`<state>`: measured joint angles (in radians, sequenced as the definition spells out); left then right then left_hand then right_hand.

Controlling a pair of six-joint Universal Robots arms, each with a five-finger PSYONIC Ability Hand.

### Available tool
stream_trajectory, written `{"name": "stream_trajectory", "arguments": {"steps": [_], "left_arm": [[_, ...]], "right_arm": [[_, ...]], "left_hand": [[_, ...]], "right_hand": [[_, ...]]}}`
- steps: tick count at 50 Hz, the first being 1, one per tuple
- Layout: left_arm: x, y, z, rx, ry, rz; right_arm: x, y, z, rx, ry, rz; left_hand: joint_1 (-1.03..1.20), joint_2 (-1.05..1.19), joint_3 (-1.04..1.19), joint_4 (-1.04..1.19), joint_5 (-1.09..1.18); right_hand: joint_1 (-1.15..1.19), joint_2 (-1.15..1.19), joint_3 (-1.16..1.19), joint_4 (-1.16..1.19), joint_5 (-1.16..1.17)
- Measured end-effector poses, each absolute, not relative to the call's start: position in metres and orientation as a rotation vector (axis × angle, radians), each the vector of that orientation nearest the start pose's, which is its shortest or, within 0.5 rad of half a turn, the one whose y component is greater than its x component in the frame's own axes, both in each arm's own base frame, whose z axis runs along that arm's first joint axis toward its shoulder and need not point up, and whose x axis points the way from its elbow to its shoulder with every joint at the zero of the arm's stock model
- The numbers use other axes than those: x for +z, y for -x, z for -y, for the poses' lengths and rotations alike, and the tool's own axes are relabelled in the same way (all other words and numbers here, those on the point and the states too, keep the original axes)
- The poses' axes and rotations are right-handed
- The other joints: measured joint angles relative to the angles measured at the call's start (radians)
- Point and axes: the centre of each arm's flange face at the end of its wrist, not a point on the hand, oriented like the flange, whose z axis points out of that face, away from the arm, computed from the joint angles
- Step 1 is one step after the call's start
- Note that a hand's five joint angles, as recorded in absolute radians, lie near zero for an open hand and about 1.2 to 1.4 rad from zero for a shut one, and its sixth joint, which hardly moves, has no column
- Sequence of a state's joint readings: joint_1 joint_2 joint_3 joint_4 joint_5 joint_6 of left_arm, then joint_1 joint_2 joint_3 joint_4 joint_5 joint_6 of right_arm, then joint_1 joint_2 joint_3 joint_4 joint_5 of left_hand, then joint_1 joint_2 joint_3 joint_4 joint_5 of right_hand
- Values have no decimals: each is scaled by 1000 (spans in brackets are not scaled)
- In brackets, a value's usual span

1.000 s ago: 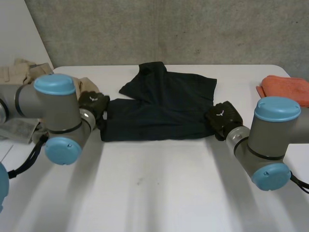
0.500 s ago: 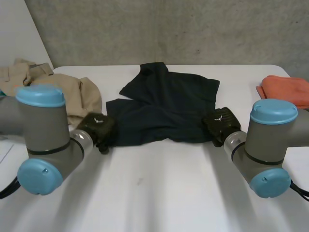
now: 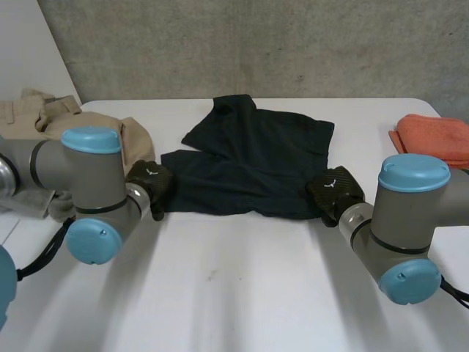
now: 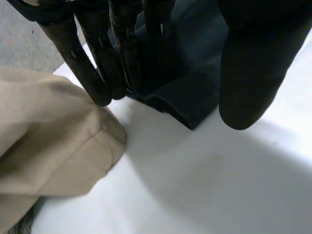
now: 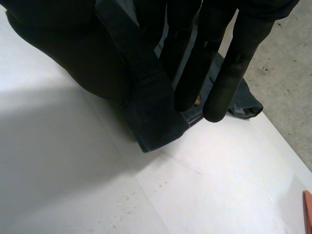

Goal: Fold the laundry.

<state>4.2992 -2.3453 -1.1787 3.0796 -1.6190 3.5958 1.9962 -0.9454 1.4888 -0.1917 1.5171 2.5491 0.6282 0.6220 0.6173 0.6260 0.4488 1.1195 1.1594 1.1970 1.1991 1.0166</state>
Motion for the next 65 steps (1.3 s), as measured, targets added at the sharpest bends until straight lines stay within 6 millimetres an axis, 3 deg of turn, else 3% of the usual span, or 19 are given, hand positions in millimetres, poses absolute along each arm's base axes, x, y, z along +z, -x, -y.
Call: {"name": "stream_trajectory", "arguments": {"steps": [17, 19, 25, 30, 32, 33, 34, 37, 43, 47, 51, 58, 59, 65], "left_arm": [[122, 302, 341, -1685, -1194, -2269], [120, 303, 340, -1672, -1206, -2278], [128, 296, 331, -1588, -1207, -2322], [156, 283, 302, -1457, -1238, -2401], [172, 276, 277, -1378, -1290, -2451], [172, 276, 277, -1378, -1290, -2451], [183, 271, 257, -1314, -1343, -2485], [196, 262, 219, -1187, -1466, -2526], [200, 247, 154, -875, -1765, -2530], [198, 244, 139, -781, -1864, -2502], [199, 251, 148, -821, -1863, -2465], [208, 274, 194, -1067, -1684, -2449], [212, 282, 209, -1148, -1635, -2443], [219, 309, 247, -1368, -1538, -2401]], "right_arm": [[128, -282, 292, -1832, 1325, -2257], [129, -282, 293, -1835, 1323, -2257], [139, -279, 291, -1817, 1331, -2269], [156, -271, 278, -1696, 1424, -2295], [166, -264, 266, -1581, 1520, -2302], [166, -264, 266, -1581, 1520, -2302], [172, -258, 257, -1473, 1607, -2303], [183, -246, 239, -1269, 1752, -2291], [198, -223, 207, -868, 1964, -2222], [202, -215, 200, -765, 2003, -2185], [200, -214, 202, -788, 1954, -2207], [190, -219, 222, -994, 1808, -2307], [187, -221, 233, -1102, 1750, -2342], [185, -225, 261, -1375, 1585, -2413]], "left_hand": [[225, 222, 219, 211, 210], [522, 515, 512, 509, 504], [533, 573, 568, 568, 538], [533, 573, 568, 568, 538], [533, 573, 568, 568, 538], [533, 573, 568, 568, 538], [533, 573, 568, 568, 538], [533, 573, 568, 568, 538], [533, 574, 568, 569, 538], [533, 574, 568, 569, 538], [533, 574, 568, 569, 538], [533, 574, 568, 569, 538], [533, 574, 568, 569, 538], [533, 574, 569, 569, 538]], "right_hand": [[0, 0, 1, 0, 0], [0, 0, 1, 0, 0], [0, 0, 1, 0, 0], [0, 0, 1, 0, 0], [0, 0, 2, 0, 0], [0, 0, 2, 0, 0], [0, 0, 2, 0, 0], [0, 0, 3, 0, 0], [0, 0, 4, 0, 0], [0, 0, 4, 0, 0], [0, 0, 4, 0, 0], [0, 0, 4, 0, 0], [0, 0, 4, 0, 0], [0, 0, 4, 0, 0]]}}
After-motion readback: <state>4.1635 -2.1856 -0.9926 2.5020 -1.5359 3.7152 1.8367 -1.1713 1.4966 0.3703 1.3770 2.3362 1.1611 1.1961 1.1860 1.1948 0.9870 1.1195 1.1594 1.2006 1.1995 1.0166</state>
